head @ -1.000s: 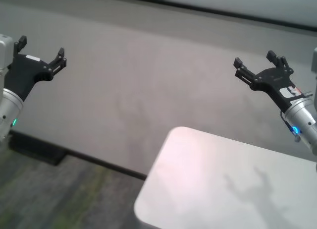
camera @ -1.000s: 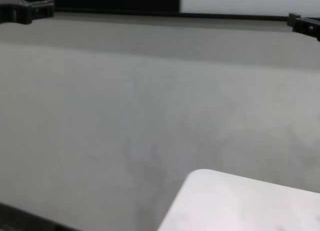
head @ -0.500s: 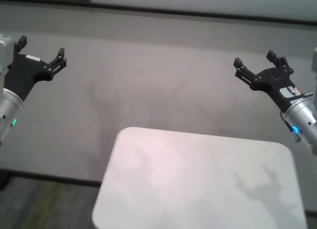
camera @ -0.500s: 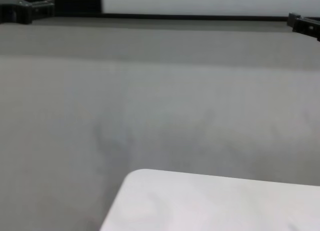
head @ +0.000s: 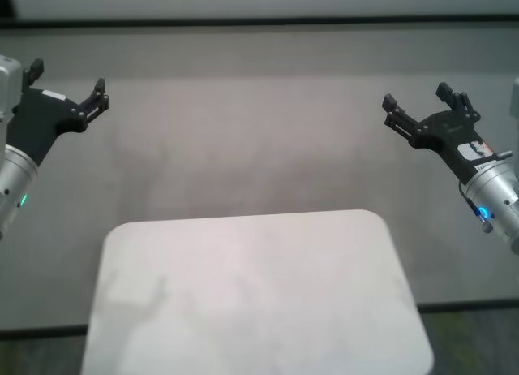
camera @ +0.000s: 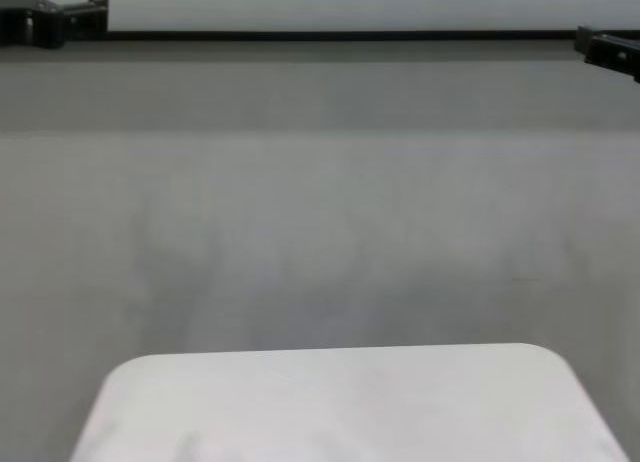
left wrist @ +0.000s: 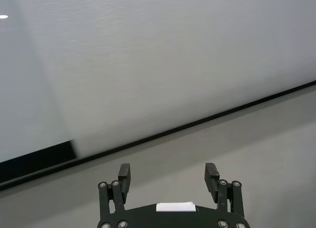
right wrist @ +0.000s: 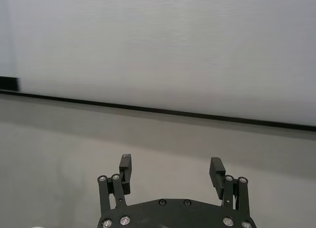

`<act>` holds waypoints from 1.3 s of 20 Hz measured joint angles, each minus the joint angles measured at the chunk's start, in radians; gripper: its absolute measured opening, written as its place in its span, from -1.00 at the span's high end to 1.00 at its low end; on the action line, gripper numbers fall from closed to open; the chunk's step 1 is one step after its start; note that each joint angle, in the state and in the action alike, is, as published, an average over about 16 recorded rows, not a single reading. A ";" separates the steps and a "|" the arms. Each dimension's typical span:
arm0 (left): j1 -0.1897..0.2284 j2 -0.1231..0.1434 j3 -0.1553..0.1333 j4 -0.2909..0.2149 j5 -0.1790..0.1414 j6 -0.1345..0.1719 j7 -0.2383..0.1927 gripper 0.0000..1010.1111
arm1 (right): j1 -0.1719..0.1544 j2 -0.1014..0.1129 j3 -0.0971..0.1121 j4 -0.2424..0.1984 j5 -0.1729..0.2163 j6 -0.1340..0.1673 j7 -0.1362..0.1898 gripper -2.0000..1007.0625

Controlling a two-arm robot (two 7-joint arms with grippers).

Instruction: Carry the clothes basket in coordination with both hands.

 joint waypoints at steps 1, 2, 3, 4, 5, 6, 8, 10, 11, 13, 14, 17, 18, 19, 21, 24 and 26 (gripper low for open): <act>0.000 0.000 0.000 0.000 0.000 0.000 0.000 -0.98 | 0.000 0.000 0.000 0.000 0.000 0.000 0.000 -1.00; 0.000 0.000 0.000 0.000 0.000 0.000 0.000 -0.98 | 0.000 0.000 0.000 0.000 0.000 0.000 0.000 -1.00; 0.000 0.000 0.000 0.000 0.000 0.000 0.000 -0.98 | 0.000 0.000 0.000 0.000 0.000 0.000 0.000 -1.00; 0.000 0.000 0.000 0.000 0.000 0.000 0.000 -0.98 | 0.000 0.000 0.000 0.000 0.000 0.000 0.000 -1.00; 0.000 0.000 0.000 0.000 0.000 0.000 0.000 -0.98 | 0.000 0.000 0.000 0.000 0.000 0.000 0.000 -1.00; 0.000 0.000 0.000 0.000 0.000 0.000 0.000 -0.98 | 0.000 0.000 0.000 0.000 0.000 0.000 0.000 -1.00; 0.000 0.000 0.000 0.000 0.000 0.000 0.000 -0.98 | 0.000 0.000 0.000 0.000 0.000 0.000 0.000 -1.00; 0.000 0.000 0.000 0.000 0.000 0.000 0.000 -0.98 | 0.000 0.000 0.000 0.000 0.000 0.000 0.000 -1.00; 0.000 0.000 0.000 0.000 0.000 0.000 0.000 -0.98 | 0.000 0.000 0.000 0.000 0.000 0.000 0.000 -1.00; 0.000 0.000 0.000 0.000 0.000 0.000 0.000 -0.98 | 0.000 0.000 0.000 0.000 0.000 0.000 0.000 -1.00; 0.000 0.000 0.000 0.000 0.000 0.000 0.000 -0.98 | 0.000 0.000 0.000 0.000 0.000 0.000 0.000 -1.00; 0.000 0.000 0.000 0.000 0.000 0.000 0.000 -0.98 | 0.000 0.000 0.000 0.000 0.000 0.000 0.000 -1.00; 0.000 0.000 0.000 0.000 0.000 0.000 0.000 -0.98 | 0.000 0.000 0.000 0.000 0.000 0.000 0.000 -1.00; 0.000 0.000 0.000 0.000 0.000 0.000 0.000 -0.98 | 0.000 0.000 0.000 0.000 0.000 0.000 0.000 -1.00; 0.000 0.000 0.000 0.000 0.000 0.000 0.000 -0.98 | 0.000 0.000 0.000 0.000 0.000 0.000 0.000 -1.00; 0.000 0.000 0.000 0.000 0.000 0.000 0.000 -0.98 | 0.000 0.000 0.000 0.000 0.000 0.000 0.000 -1.00; 0.000 0.000 0.000 0.000 0.000 0.000 0.000 -0.98 | 0.000 0.000 0.000 0.000 0.000 0.000 0.000 -1.00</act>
